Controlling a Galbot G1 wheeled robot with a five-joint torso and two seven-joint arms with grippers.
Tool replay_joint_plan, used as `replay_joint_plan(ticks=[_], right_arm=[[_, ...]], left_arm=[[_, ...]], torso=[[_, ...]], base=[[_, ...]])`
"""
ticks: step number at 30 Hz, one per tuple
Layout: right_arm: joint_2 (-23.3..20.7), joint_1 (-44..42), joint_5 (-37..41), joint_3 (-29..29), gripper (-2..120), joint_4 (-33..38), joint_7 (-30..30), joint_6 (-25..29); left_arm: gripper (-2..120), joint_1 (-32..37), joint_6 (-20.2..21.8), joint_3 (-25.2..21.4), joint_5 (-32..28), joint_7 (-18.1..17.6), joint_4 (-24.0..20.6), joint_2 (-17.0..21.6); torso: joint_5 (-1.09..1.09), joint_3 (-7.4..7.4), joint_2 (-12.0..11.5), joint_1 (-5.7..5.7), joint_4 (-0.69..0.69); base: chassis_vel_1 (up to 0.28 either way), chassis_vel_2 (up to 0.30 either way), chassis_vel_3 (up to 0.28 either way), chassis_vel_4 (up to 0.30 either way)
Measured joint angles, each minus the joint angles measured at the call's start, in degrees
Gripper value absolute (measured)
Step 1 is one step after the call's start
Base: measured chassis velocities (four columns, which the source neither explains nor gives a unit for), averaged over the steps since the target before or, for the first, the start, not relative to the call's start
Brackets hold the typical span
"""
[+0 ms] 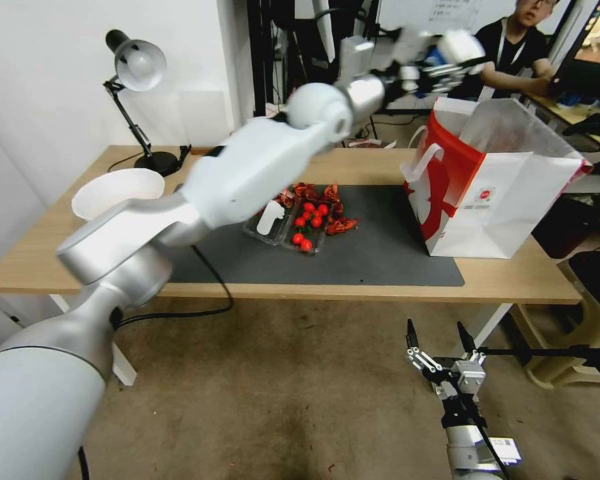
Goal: Pick up the trash from the table and place it into the takeout bag.
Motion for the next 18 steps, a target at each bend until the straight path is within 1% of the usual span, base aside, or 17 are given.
replay_joint_plan(ticks=[2,3,5,13,18], right_arm=[[0.09,0.00,-0.02,0.01,100,-0.02,0.00,0.00],[0.09,0.00,-0.02,0.01,100,-0.02,0.00,0.00],[0.11,-0.03,-0.02,0.04,100,-0.07,0.00,0.03],[0.57,0.02,-0.13,0.01,100,-0.50,-0.02,0.11],[0.85,0.17,-0.25,-0.13,100,-0.71,-0.09,0.14]], left_arm=[[62,-0.37,-1.63,1.34,-0.84,-0.85,0.98,-2.03],[62,-0.37,-1.63,1.34,-0.84,-0.85,0.98,-2.03],[62,-0.44,-2.71,2.89,-1.43,-0.98,1.64,-3.28],[62,0.73,-2.92,6.57,-1.58,0.09,1.40,-3.51],[62,1.27,-2.88,7.84,-1.58,0.31,1.40,-3.36]], torso=[[0.01,0.00,0.00,0.00,-0.01],[0.01,0.00,0.00,0.00,-0.01],[0.00,0.00,0.00,0.00,-0.01],[-0.01,0.00,0.00,0.00,0.01],[-0.01,0.00,0.00,0.00,0.01]], base=[[0.000,0.000,0.000,0.000],[0.000,0.000,0.000,0.000],[0.000,0.000,0.000,0.000],[0.000,0.000,0.000,0.000],[0.000,0.000,0.000,0.000]])
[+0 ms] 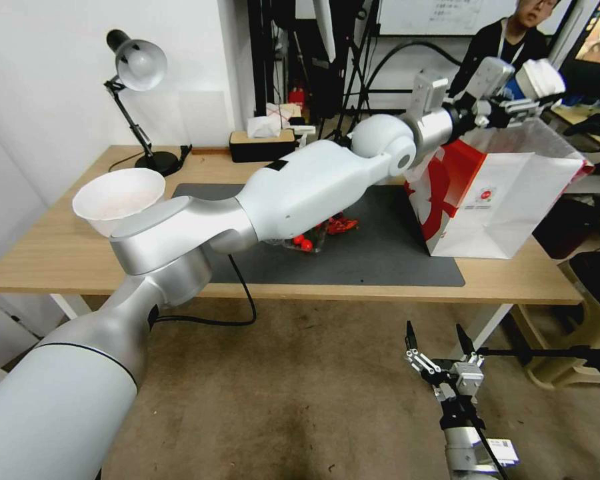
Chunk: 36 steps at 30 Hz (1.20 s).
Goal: Pick up the trash from the table and place it into the takeout bag.
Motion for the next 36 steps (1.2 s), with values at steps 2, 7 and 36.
replay_joint_plan(ticks=[2,7,36], right_arm=[[0.01,0.04,-0.02,-0.02,100,-0.01,-0.05,0.01],[0.02,0.04,-0.02,0.02,100,-0.05,-0.13,0.12],[0.12,0.09,-0.14,-0.19,100,-0.08,-0.27,0.18]], left_arm=[[62,0.07,0.03,0.27,0.00,0.01,0.03,0.03],[64,0.44,0.74,0.90,0.11,-0.18,-0.35,0.14],[100,2.16,1.97,-2.72,1.24,-5.37,-2.79,1.47]], torso=[[0.00,0.00,0.00,0.00,0.00],[0.00,0.00,0.00,0.00,0.00],[0.00,0.00,-0.01,0.00,-0.02]], base=[[0.000,0.000,0.000,0.000],[0.000,0.000,0.000,0.000],[0.000,0.000,0.000,0.000]])
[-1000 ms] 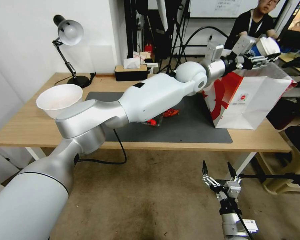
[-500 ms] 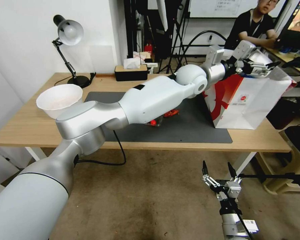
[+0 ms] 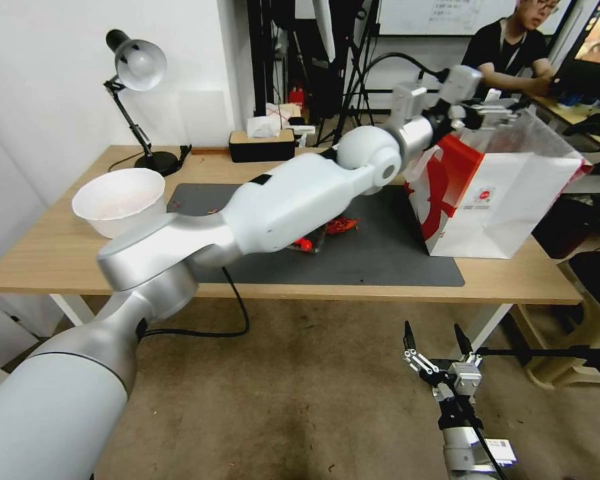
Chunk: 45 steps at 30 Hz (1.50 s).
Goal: Pick up the trash from the table and place it into the takeout bag.
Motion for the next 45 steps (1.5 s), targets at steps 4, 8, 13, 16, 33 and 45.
replay_joint_plan(ticks=[4,8,13,16,33,45], right_arm=[[-0.11,-0.06,0.01,0.10,100,0.05,0.00,-0.02],[-0.18,-0.17,0.04,0.11,100,0.28,0.01,-0.02],[-0.38,-0.26,0.07,0.09,100,0.68,0.04,-0.04],[-0.84,-0.47,0.21,0.30,100,0.95,0.12,-0.06],[0.12,-0.89,-0.58,0.03,100,1.23,0.74,-0.24],[-0.23,-0.94,-0.59,-0.07,100,1.25,0.74,-0.15]], left_arm=[[100,1.17,0.51,-1.38,0.68,-3.85,-2.83,1.83],[100,5.06,1.66,-4.20,4.20,-13.73,-9.82,6.56],[100,10.92,1.95,-8.66,11.13,-20.74,-16.21,11.81],[100,14.92,2.55,-12.01,16.49,-26.45,-18.98,14.31],[100,52.91,9.16,-37.60,43.06,-35.58,-40.70,24.78],[100,70.57,7.27,-48.46,48.43,-34.69,-45.09,23.97]], torso=[[-0.01,0.00,0.00,0.00,0.00],[-0.01,0.00,0.00,0.00,0.01],[-0.02,0.00,0.00,0.00,0.02],[-0.02,0.00,0.00,0.00,0.01],[-0.02,-0.01,0.01,-0.01,0.01],[0.00,-0.01,0.01,-0.01,0.01]], base=[[0.000,0.000,0.000,0.000],[0.000,0.000,0.000,0.000],[0.000,0.000,0.000,0.000],[0.000,0.000,0.000,0.000],[0.000,0.000,0.000,0.000],[0.000,0.000,0.000,0.000]])
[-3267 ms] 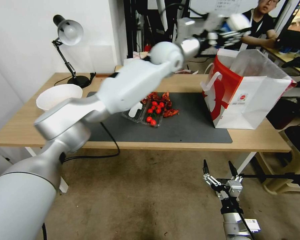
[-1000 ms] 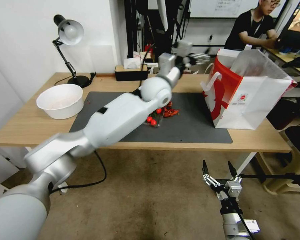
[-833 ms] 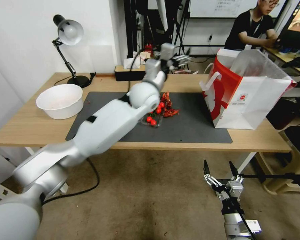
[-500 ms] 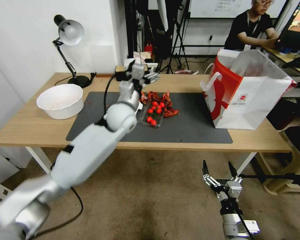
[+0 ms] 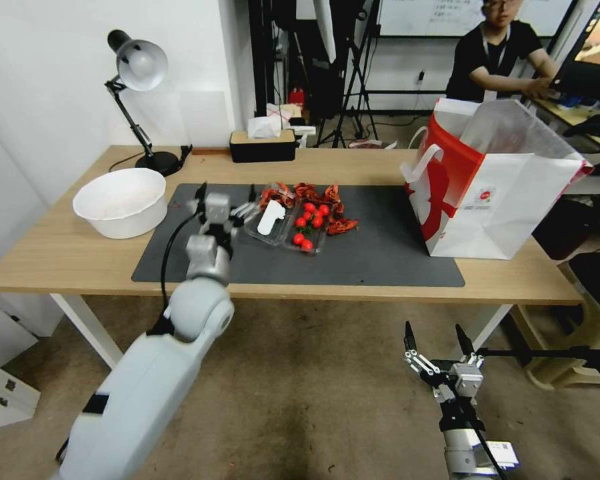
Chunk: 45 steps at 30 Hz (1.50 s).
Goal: Pick up the trash from the table and place it into the takeout bag.
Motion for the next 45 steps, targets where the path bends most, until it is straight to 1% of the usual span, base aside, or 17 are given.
replay_joint_plan(ticks=[3,4,6,7,10,11,14,19,20,23,26,28,30,36,37,39,45], right_arm=[[-0.14,0.03,0.09,-0.05,100,0.18,-0.11,0.04],[-0.14,0.03,0.09,-0.05,100,0.18,-0.11,0.04],[-0.55,0.09,0.36,-0.08,100,0.32,-0.48,0.16],[-0.55,0.09,0.36,-0.08,100,0.32,-0.48,0.16],[-1.19,0.17,0.43,-0.13,100,0.44,-0.60,0.25],[-1.19,0.17,0.43,-0.13,100,0.44,-0.60,0.25],[-1.56,0.28,0.44,-0.02,100,0.84,-0.83,0.25],[-1.85,0.64,0.38,0.19,100,1.18,-1.34,0.26],[-2.00,0.82,0.42,0.24,100,1.33,-1.47,0.24],[-2.20,0.99,0.59,0.31,100,1.52,-1.62,0.06],[-2.61,1.43,1.02,0.50,100,1.88,-1.77,-0.53],[-2.82,1.70,1.26,0.53,100,1.99,-1.81,-0.82],[-3.47,2.52,1.83,0.51,100,2.08,-1.86,-1.76],[-3.59,2.68,1.92,0.49,100,2.09,-1.86,-1.97],[-4.24,3.82,2.33,0.35,100,2.20,-1.86,-3.30],[-4.52,4.65,2.62,0.26,100,2.39,-1.81,-4.55],[-4.92,6.25,3.92,-0.11,100,3.14,-0.60,-7.59]], left_arm=[[100,6.02,-1.13,-2.51,1.82,1.27,-1.25,-1.23],[100,6.02,-1.13,-2.51,1.82,1.27,-1.25,-1.23],[100,10.12,-1.97,-4.35,1.51,4.79,-2.69,-1.44],[100,10.12,-1.97,-4.35,1.51,4.79,-2.69,-1.44],[100,14.50,-3.26,-6.35,2.25,8.22,-4.04,-1.66],[100,14.50,-3.26,-6.35,2.25,8.22,-4.04,-1.66],[100,18.70,-4.65,-8.78,3.55,10.17,-5.17,-2.69],[100,21.83,-5.81,-10.41,4.92,11.10,-5.84,-3.44],[100,22.86,-6.34,-11.04,5.33,11.50,-6.18,-3.70],[100,24.12,-6.84,-11.72,5.58,11.89,-6.57,-3.91],[100,26.41,-7.48,-12.72,5.68,12.69,-6.89,-4.16],[100,27.11,-7.69,-13.02,5.72,12.97,-7.02,-4.18],[100,28.48,-8.41,-13.84,6.31,13.71,-7.37,-4.36],[100,28.62,-8.49,-13.93,6.40,13.78,-7.42,-4.41],[100,30.24,-8.83,-14.69,6.95,14.16,-8.66,-5.34],[100,31.58,-8.99,-15.24,7.13,14.17,-9.54,-6.20],[100,35.04,-11.09,-16.55,7.24,14.38,-10.06,-6.96]], torso=[[0.00,0.00,0.00,0.00,0.00],[0.00,0.00,0.00,0.00,0.00],[0.00,0.00,0.00,0.00,0.00],[0.00,0.00,0.00,0.00,0.00],[-0.01,0.00,0.00,0.00,0.00],[-0.01,0.00,0.00,0.00,0.00],[-0.01,0.00,0.00,0.00,-0.01],[0.00,0.00,0.00,0.00,0.04],[0.00,0.00,0.00,0.00,-0.03],[0.00,0.00,0.00,0.01,-0.06],[0.00,0.01,0.00,0.01,0.02],[-0.02,0.01,0.00,0.01,0.03],[0.02,0.00,0.00,0.00,0.02],[0.02,0.00,0.00,0.00,0.02],[-0.02,0.01,0.00,0.01,-0.01],[0.02,0.01,0.00,0.01,0.01],[-0.01,0.01,0.00,0.01,0.01]], base=[[0.000,0.000,0.000,0.000],[0.000,0.000,0.000,0.000],[0.000,0.000,0.000,0.000],[0.000,0.000,0.000,0.000],[0.000,0.000,0.000,0.000],[0.000,0.000,0.000,0.000],[0.000,0.000,0.000,0.000],[0.000,0.000,0.000,0.000],[0.000,0.000,0.000,0.000],[0.000,0.000,0.000,0.000],[0.000,0.000,0.000,0.000],[0.000,0.000,0.000,0.000],[0.000,0.000,0.000,0.000],[0.000,0.000,0.000,0.000],[0.000,0.000,0.000,0.000],[0.000,0.000,0.000,0.000],[0.000,0.000,0.000,0.000]])
